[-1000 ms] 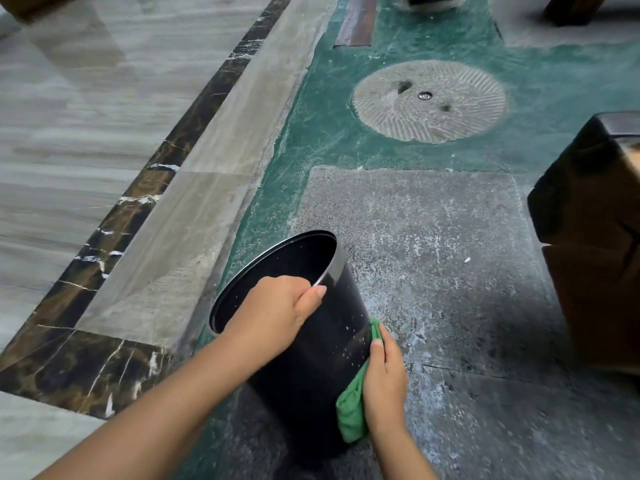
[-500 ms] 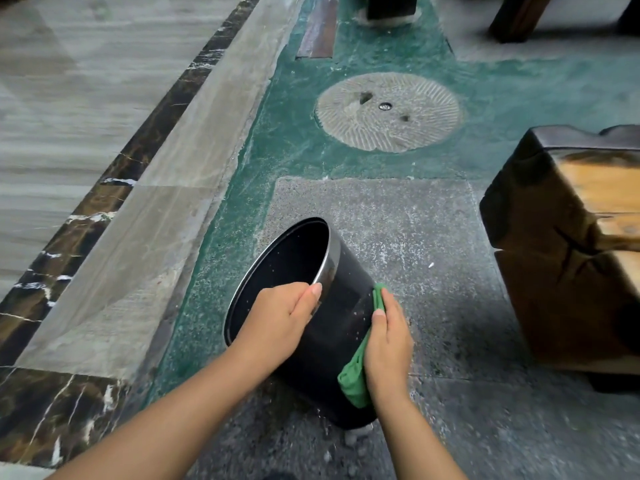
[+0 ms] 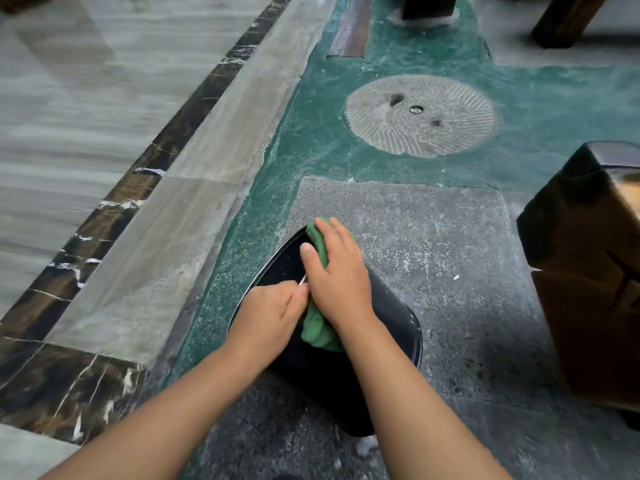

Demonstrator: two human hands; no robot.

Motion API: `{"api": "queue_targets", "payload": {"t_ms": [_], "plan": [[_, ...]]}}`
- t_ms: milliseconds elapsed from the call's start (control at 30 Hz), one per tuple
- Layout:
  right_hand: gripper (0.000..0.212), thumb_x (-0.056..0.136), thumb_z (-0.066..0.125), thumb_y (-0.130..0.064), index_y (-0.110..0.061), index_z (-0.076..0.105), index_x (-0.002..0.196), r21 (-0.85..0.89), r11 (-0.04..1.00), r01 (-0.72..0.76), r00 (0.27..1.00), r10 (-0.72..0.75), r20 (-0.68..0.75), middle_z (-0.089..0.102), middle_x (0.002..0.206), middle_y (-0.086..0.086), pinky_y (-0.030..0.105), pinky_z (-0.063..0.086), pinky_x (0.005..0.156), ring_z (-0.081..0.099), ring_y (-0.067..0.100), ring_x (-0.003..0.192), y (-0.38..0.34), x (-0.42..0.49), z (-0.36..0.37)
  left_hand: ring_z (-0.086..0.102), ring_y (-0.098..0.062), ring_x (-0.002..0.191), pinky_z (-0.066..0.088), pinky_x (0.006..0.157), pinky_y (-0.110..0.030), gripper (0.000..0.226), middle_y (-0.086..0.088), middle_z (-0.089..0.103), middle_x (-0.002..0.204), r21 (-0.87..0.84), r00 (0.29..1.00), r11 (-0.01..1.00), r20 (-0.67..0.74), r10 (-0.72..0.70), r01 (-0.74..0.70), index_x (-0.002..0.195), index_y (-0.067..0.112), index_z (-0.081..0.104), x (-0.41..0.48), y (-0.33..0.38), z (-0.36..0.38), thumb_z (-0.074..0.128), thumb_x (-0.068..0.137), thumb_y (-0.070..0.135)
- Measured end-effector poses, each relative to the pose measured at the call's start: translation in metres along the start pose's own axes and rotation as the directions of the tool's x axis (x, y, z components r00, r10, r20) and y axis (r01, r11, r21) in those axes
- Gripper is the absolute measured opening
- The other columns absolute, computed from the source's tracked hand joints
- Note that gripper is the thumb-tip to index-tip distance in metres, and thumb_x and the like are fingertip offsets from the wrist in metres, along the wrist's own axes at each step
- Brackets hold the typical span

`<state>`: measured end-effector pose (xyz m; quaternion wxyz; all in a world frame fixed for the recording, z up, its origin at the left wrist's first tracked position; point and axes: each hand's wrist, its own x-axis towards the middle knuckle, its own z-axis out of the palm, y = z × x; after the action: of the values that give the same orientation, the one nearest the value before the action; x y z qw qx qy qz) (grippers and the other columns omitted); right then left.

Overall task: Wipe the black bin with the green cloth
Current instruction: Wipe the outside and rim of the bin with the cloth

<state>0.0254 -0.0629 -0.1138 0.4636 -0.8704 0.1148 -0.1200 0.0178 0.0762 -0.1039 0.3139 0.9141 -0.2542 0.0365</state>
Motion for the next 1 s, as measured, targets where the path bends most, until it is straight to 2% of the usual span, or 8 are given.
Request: {"api": "queue_targets", "payload": {"t_ms": [133,267,400,500,633,767,900,1000], "plan": [[0.066,0.09,0.034,-0.059,-0.024,0.047,0.143,-0.022,0.981,-0.195,0.98,0.196,0.039,0.054,0.145,0.0,0.04,0.036,0.111,0.048,0.02,0.133,0.047,-0.005,-0.007,0.033,-0.018,0.044,0.029,0.048,-0.037,0.046,0.006,0.024,0.047,0.003,0.999,0.999,-0.044,-0.031,0.032,0.057,0.025,0.023,-0.018,-0.022,-0.008,0.042,0.095,0.043],[0.069,0.089,0.029,-0.061,-0.019,0.053,0.139,-0.096,0.948,-0.302,0.953,0.302,-0.015,0.059,0.14,0.005,0.042,0.039,0.11,0.053,0.024,0.129,0.099,-0.038,-0.014,0.036,-0.019,0.046,0.029,0.049,-0.034,0.044,0.008,0.026,0.05,-0.036,0.996,0.997,-0.057,-0.069,0.067,0.059,0.018,0.029,-0.031,-0.042,-0.013,0.041,0.094,0.042],[0.056,0.095,0.037,-0.05,-0.018,0.054,0.138,-0.074,0.927,-0.369,0.929,0.365,-0.063,0.06,0.139,0.005,0.041,0.038,0.11,0.053,0.024,0.129,0.123,-0.055,-0.024,0.039,-0.015,0.047,0.028,0.048,-0.024,0.041,0.01,0.029,0.049,-0.025,1.0,1.0,-0.008,0.001,-0.001,0.061,0.019,0.033,-0.037,-0.038,-0.013,0.04,0.097,0.039],[0.047,0.1,0.041,-0.037,-0.016,0.053,0.14,-0.061,0.94,-0.334,0.939,0.327,-0.105,0.056,0.144,0.004,0.039,0.034,0.114,0.048,0.021,0.134,0.125,-0.07,-0.023,0.038,-0.009,0.047,0.028,0.048,-0.021,0.038,0.009,0.032,0.049,-0.024,0.999,1.0,0.035,0.017,-0.016,0.062,0.026,0.029,-0.038,-0.032,-0.014,0.04,0.095,0.04],[0.043,0.101,0.039,-0.03,-0.016,0.053,0.139,-0.073,0.957,-0.281,0.948,0.265,-0.175,0.055,0.142,0.003,0.042,0.032,0.114,0.046,0.021,0.133,0.114,-0.096,-0.014,0.047,-0.017,0.048,0.042,0.053,-0.04,0.045,-0.002,0.047,0.048,-0.062,0.996,0.994,0.013,-0.089,0.089,0.058,0.013,0.044,-0.027,-0.025,-0.02,0.041,0.091,0.043],[0.044,0.099,0.04,-0.028,-0.017,0.053,0.14,-0.04,0.967,-0.251,0.936,0.232,-0.265,0.052,0.146,0.004,0.05,0.03,0.116,0.041,0.022,0.139,0.098,-0.136,-0.001,0.034,-0.014,0.044,0.032,0.049,-0.036,0.047,0.003,0.033,0.045,-0.004,0.996,0.996,-0.008,-0.093,0.093,0.056,0.015,0.033,-0.011,-0.012,-0.022,0.046,0.093,0.041],[0.047,0.099,0.037,-0.033,-0.019,0.053,0.141,-0.046,0.98,-0.196,0.935,0.173,-0.31,0.046,0.15,0.001,0.049,0.028,0.117,0.038,0.022,0.141,0.083,-0.166,0.011,0.046,-0.033,0.055,0.04,0.054,-0.046,0.052,-0.001,0.035,0.051,0.029,0.979,0.979,-0.033,-0.199,0.2,0.06,0.007,0.037,0.008,-0.005,-0.019,0.046,0.093,0.047],[0.05,0.098,0.034,-0.035,-0.017,0.053,0.14,-0.028,0.976,-0.214,0.918,0.191,-0.348,0.047,0.15,0.001,0.049,0.027,0.117,0.039,0.024,0.141,0.078,-0.172,0.015,0.039,-0.03,0.051,0.035,0.052,-0.044,0.056,0.001,0.032,0.049,0.049,0.978,0.978,-0.056,-0.199,0.202,0.056,0.013,0.03,0.013,-0.001,-0.015,0.048,0.094,0.05]]}}
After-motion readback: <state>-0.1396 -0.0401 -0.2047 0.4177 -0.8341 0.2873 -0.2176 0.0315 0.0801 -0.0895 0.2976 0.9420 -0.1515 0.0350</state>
